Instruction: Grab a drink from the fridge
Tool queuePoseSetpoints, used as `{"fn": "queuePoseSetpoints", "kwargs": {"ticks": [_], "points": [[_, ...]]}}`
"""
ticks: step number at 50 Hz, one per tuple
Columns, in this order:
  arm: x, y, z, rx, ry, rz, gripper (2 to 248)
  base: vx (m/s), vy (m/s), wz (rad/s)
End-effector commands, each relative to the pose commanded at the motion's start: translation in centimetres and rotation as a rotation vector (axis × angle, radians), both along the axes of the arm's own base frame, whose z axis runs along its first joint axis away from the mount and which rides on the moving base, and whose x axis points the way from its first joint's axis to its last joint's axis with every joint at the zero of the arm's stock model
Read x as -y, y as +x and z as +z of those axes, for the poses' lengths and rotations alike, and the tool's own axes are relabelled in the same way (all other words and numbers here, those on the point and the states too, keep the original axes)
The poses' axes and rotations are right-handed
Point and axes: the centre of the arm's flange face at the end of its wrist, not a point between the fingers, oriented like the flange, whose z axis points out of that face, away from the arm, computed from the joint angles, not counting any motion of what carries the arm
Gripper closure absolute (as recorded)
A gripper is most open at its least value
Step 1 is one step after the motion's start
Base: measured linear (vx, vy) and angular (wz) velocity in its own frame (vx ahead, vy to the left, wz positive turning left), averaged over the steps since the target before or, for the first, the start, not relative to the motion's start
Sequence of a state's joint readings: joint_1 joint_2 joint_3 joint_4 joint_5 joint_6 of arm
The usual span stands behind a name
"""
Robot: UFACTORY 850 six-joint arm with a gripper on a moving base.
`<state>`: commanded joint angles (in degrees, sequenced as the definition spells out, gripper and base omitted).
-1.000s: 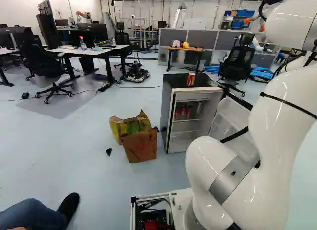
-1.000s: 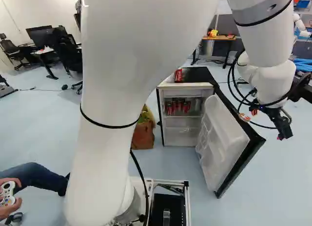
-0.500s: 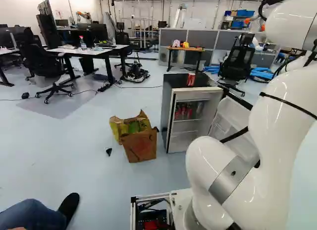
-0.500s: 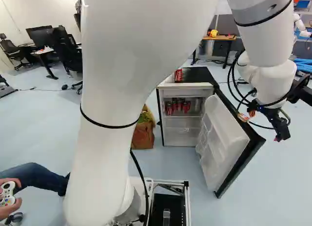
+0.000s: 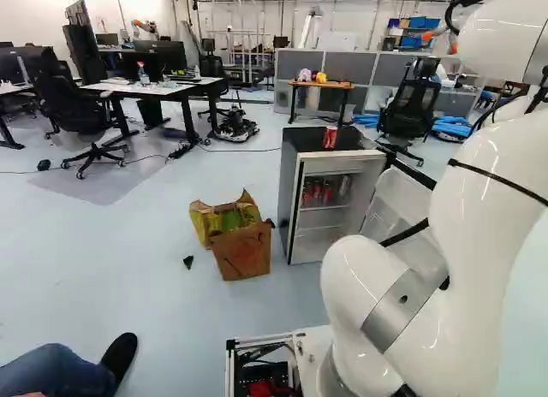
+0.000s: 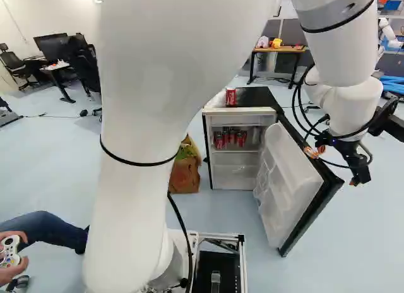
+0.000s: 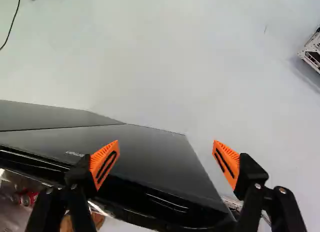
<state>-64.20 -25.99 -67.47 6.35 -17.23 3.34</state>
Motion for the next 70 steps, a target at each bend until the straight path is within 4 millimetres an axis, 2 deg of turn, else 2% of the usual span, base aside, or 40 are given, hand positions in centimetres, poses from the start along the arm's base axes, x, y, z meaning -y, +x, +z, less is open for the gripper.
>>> {"fn": "queuePoseSetpoints", "kwargs": {"ticks": [38, 70], "points": [[-2.3, -1.5, -0.2, -0.050, 0.068, 0.022, 3, 0.000, 0.000, 0.000], [-4.7, -1.5, -0.1, -0.061, 0.083, 0.044, 3, 0.000, 0.000, 0.000]]}}
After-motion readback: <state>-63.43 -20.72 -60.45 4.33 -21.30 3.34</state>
